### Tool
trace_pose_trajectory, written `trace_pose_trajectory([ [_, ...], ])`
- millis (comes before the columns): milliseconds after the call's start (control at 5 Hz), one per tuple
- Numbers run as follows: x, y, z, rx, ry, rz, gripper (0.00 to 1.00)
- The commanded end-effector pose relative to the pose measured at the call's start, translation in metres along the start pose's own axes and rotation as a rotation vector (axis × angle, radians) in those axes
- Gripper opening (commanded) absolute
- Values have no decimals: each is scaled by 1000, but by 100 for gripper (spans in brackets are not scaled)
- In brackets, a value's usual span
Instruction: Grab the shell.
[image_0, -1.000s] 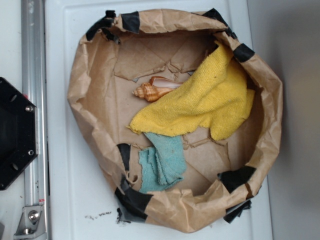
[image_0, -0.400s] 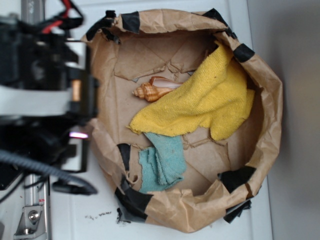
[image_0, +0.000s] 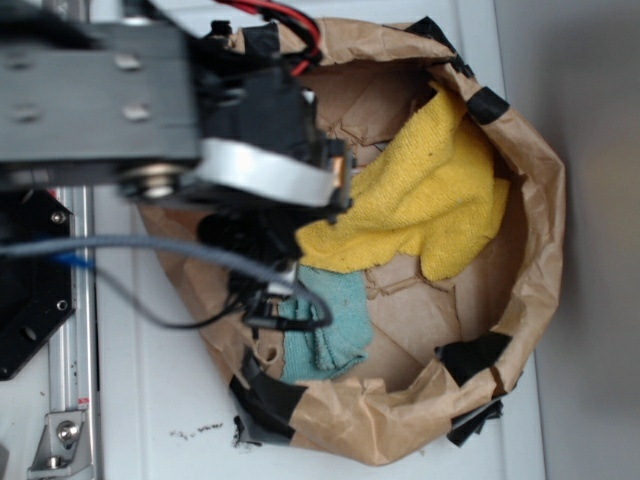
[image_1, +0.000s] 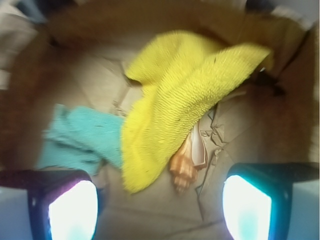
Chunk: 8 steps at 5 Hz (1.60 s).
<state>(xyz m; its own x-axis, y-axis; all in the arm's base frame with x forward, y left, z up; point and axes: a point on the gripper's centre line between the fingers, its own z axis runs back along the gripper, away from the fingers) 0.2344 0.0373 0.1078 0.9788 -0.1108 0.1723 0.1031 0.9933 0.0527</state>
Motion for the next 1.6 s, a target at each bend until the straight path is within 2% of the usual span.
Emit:
trace_pose_trajectory([
  [0,-12,26,-31,-24,21,-51,100],
  [200,-17,19,-55,11,37,-164,100],
  [400,-9,14,-77,24,54,-214,100],
  [800,13,7,-84,27,45,-224,100],
  [1000,16,3,-86,32,34,-234,100],
  [1200,14,0,-93,54,50,-214,100],
  [1400,13,4,-94,78,86,-131,0],
])
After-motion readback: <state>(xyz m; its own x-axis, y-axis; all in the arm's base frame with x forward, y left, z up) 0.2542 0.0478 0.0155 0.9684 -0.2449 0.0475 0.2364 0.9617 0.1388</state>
